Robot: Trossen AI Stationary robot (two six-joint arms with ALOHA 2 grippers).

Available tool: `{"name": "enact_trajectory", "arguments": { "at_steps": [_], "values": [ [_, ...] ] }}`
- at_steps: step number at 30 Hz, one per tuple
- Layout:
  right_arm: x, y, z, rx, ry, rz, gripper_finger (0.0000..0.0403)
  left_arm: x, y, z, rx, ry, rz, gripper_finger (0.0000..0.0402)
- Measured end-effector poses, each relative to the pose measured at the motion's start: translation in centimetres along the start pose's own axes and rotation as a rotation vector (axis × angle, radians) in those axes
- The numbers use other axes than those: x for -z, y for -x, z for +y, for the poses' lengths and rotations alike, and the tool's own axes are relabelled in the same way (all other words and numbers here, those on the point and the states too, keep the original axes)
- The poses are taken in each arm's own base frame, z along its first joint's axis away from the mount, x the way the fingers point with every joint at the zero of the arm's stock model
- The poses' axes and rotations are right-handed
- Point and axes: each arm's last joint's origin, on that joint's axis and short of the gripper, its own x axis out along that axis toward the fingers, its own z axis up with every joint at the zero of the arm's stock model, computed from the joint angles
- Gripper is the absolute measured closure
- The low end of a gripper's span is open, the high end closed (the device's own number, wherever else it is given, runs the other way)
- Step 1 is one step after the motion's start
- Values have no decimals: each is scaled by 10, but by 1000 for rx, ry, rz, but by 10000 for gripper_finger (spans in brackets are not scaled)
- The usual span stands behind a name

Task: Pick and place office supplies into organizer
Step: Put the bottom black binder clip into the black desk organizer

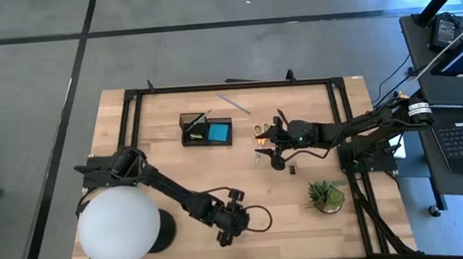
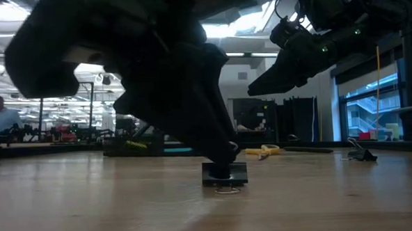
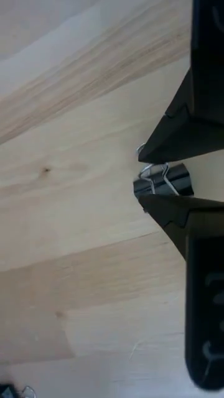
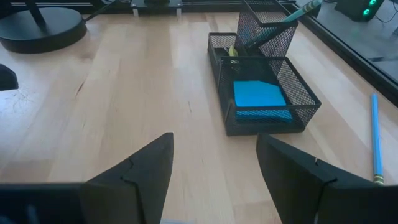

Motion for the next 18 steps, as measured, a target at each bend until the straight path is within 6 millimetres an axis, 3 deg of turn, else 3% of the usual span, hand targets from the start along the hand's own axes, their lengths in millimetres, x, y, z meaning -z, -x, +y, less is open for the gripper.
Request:
{"name": "enact_trajectory", "arguments": {
  "at_steps": [10, 18],
  "values": [
    [0, 0, 0, 0, -2, 1, 170, -1, 1, 1, -5, -30, -7, 392],
    [0, 0, 0, 0, -3, 2, 170, 0, 10, 9, -2, -46, 33, 398]
  ]
}}
